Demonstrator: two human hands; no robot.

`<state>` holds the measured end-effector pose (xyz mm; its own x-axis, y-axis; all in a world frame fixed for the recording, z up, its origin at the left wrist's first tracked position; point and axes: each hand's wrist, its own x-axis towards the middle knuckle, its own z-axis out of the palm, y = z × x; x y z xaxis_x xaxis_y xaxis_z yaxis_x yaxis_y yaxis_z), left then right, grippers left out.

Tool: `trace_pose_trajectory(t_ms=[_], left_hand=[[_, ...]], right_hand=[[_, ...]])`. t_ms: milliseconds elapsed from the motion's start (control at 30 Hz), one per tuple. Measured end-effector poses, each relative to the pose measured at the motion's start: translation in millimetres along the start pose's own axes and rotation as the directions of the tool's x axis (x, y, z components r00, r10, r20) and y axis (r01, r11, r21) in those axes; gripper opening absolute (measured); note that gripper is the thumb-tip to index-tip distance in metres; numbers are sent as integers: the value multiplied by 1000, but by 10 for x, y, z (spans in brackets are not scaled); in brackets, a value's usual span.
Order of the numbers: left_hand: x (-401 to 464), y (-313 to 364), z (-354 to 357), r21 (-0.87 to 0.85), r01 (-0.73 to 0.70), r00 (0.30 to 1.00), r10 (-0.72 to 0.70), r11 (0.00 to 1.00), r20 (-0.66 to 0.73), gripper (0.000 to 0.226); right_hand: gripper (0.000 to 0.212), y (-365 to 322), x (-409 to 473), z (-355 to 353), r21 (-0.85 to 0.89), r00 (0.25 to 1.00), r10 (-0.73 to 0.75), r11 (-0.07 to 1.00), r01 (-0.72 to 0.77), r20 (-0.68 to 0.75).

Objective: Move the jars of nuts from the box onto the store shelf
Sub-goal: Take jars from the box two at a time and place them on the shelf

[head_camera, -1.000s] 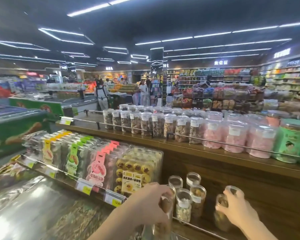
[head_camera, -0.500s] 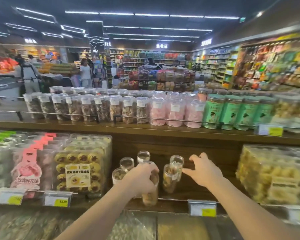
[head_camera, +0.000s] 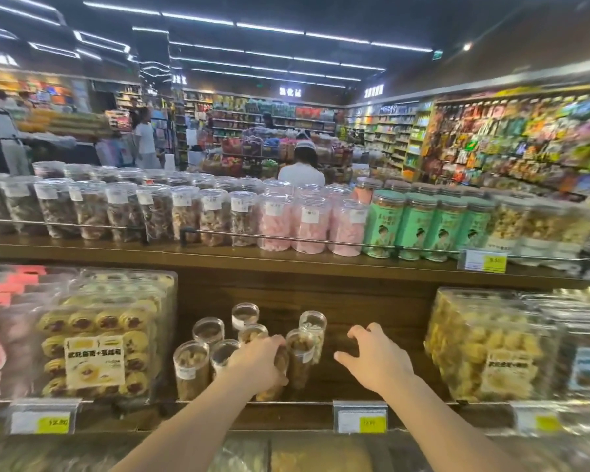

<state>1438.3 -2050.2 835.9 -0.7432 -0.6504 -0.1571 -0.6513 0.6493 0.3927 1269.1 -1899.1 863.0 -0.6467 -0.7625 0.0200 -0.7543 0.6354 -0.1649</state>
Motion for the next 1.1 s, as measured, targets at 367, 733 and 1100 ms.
trace_pose_trajectory(t_ms=[367,733,1100], left_hand=[[-568,-208,-452,-87,-9,970,-12,996,-244,48],[-2113,-963,-602,-147,318,852,-350,937,-389,39],[-4522,-1659,-331,-218,660,594,-677,719,-434,50]], right_hand=[[53,-326,-119,43,-28,995,-91,995,92,28],[52,-1505,-464,228,-34,884,-449,889,456,128],[52,-3079,-1829,478,53,606,-735,648,759,304]])
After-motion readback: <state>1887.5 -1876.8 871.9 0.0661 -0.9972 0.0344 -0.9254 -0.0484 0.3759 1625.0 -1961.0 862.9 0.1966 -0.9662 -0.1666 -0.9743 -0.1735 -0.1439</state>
